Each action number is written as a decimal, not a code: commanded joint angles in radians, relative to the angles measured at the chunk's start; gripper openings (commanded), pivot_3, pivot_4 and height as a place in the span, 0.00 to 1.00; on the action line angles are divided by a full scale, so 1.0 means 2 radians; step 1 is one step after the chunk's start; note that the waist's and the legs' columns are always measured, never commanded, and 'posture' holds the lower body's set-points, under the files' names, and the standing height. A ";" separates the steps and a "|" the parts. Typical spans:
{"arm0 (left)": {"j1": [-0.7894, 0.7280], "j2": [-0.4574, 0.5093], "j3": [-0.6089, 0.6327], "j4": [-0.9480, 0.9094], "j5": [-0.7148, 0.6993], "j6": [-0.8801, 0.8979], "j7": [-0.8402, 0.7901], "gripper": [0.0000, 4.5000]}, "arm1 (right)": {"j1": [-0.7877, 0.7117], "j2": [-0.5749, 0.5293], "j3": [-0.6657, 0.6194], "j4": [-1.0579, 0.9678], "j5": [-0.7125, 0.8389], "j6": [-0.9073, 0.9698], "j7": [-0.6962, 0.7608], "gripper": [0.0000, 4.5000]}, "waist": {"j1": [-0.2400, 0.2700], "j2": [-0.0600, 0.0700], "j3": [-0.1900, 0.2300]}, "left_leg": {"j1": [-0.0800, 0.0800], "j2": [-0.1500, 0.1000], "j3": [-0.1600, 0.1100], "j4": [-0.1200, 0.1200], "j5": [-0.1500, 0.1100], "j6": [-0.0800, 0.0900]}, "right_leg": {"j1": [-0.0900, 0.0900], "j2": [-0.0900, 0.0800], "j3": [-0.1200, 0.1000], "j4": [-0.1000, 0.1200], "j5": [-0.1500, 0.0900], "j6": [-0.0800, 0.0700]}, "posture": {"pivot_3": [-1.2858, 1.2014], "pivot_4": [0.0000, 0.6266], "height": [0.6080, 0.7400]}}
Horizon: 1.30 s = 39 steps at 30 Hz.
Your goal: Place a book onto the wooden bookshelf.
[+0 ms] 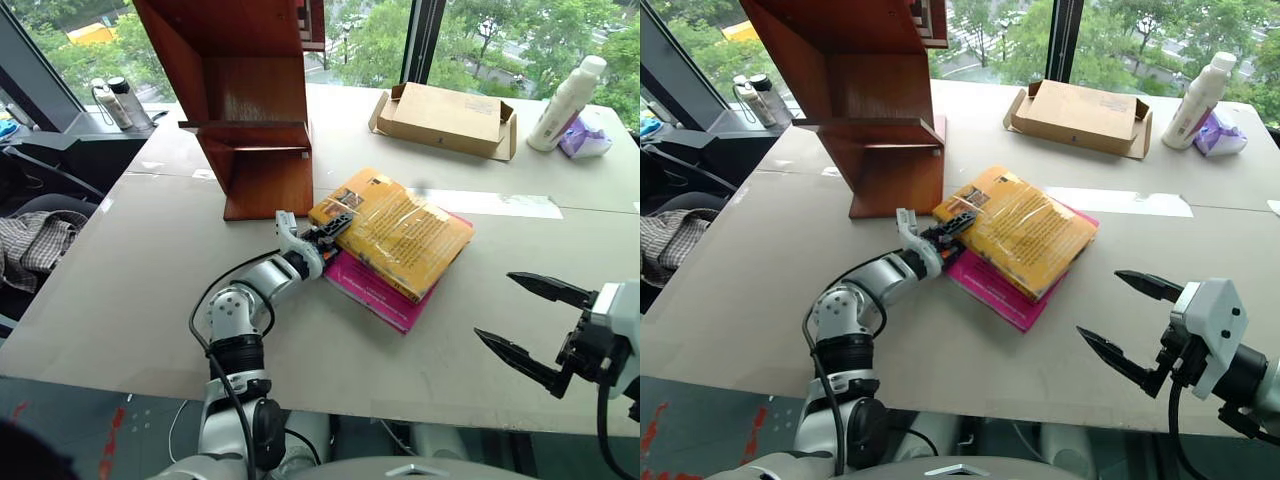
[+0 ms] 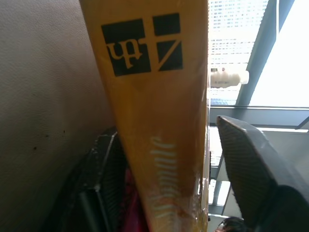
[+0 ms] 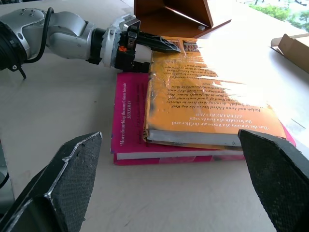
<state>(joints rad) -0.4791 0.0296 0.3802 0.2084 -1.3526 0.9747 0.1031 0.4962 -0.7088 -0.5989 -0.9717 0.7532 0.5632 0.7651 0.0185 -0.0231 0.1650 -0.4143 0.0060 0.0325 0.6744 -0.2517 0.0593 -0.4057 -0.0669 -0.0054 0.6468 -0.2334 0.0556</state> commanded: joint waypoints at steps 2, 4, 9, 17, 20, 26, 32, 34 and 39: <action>0.002 0.010 -0.006 -0.001 0.011 0.008 -0.030 0.11 | 0.005 -0.001 -0.002 -0.011 -0.002 -0.014 -0.008 1.00 | 0.000 0.000 0.000 | 0.000 0.000 0.000 0.000 0.000 0.000 | 0.000 0.000 0.000 0.000 0.000 0.000 | 0.52 0.24 1.00; 0.003 0.017 0.002 -0.007 0.001 0.014 -0.032 0.05 | 0.004 -0.001 0.004 -0.007 -0.006 -0.017 -0.008 1.00 | -0.001 0.000 0.000 | 0.000 0.000 0.000 0.000 0.000 0.000 | 0.001 0.000 0.000 0.000 0.000 0.000 | 0.52 0.24 1.00; 0.018 0.028 0.032 -0.067 -0.135 0.041 0.036 0.05 | -0.009 -0.002 0.012 0.014 -0.010 -0.031 -0.001 1.00 | -0.002 0.000 0.000 | 0.000 0.000 0.000 0.000 0.000 0.000 | 0.000 0.000 0.000 0.000 0.000 0.000 | 0.52 0.24 1.00; 0.075 0.055 0.014 -0.225 -0.310 -0.017 0.211 0.05 | -0.058 -0.013 0.010 0.079 -0.001 -0.052 0.025 1.00 | 0.002 0.000 0.000 | 0.000 0.001 -0.001 0.000 0.000 0.000 | 0.001 -0.003 0.001 0.000 0.000 -0.001 | 0.52 0.24 1.00; 0.085 0.055 0.012 -0.293 -0.310 -0.041 0.244 0.05 | -0.088 -0.023 0.013 0.114 -0.001 -0.056 0.036 1.00 | 0.004 -0.001 0.000 | 0.000 0.001 -0.001 0.001 0.000 0.000 | 0.001 -0.003 0.001 -0.001 0.000 -0.001 | 0.52 0.24 1.00; 0.048 0.139 -0.018 -0.378 -0.310 -0.066 0.239 0.05 | -0.150 -0.041 0.032 0.194 -0.015 -0.074 0.067 1.00 | 0.007 0.000 0.000 | 0.000 0.000 -0.001 0.001 0.000 0.000 | 0.001 -0.001 0.001 -0.001 0.000 -0.001 | 0.52 0.24 1.00; -0.082 0.375 -0.054 -0.355 -0.310 0.009 0.094 0.05 | -0.199 -0.041 0.046 0.239 -0.025 -0.088 0.072 1.00 | 0.009 0.000 0.000 | 0.000 0.000 -0.001 0.000 0.000 -0.001 | 0.001 0.001 0.000 -0.001 0.000 -0.001 | 0.52 0.24 1.00; -0.149 0.435 -0.080 -0.347 -0.265 0.032 0.054 0.05 | -0.211 -0.039 0.045 0.248 -0.024 -0.092 0.073 1.00 | 0.010 0.000 0.001 | 0.000 0.000 -0.001 0.000 0.000 -0.001 | 0.001 0.001 0.000 -0.001 0.000 -0.001 | 0.52 0.24 1.00; -0.272 0.501 -0.170 -0.360 0.003 0.002 -0.128 0.05 | -0.230 -0.035 0.051 0.262 -0.027 -0.101 0.071 1.00 | 0.009 0.000 0.001 | 0.000 -0.001 0.000 -0.001 0.002 -0.003 | 0.001 0.002 0.000 -0.002 0.000 -0.001 | 0.52 0.24 1.00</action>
<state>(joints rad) -0.9795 1.0118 0.0712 -0.4985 -1.5142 1.0323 -0.0390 0.0511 -0.7788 -0.4845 -0.4443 0.6950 0.3839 0.9072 0.0370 -0.0224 0.1668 -0.4131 0.0028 0.0330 0.6721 -0.2485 0.0540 -0.4031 -0.0635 -0.0044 0.6419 -0.2344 0.0547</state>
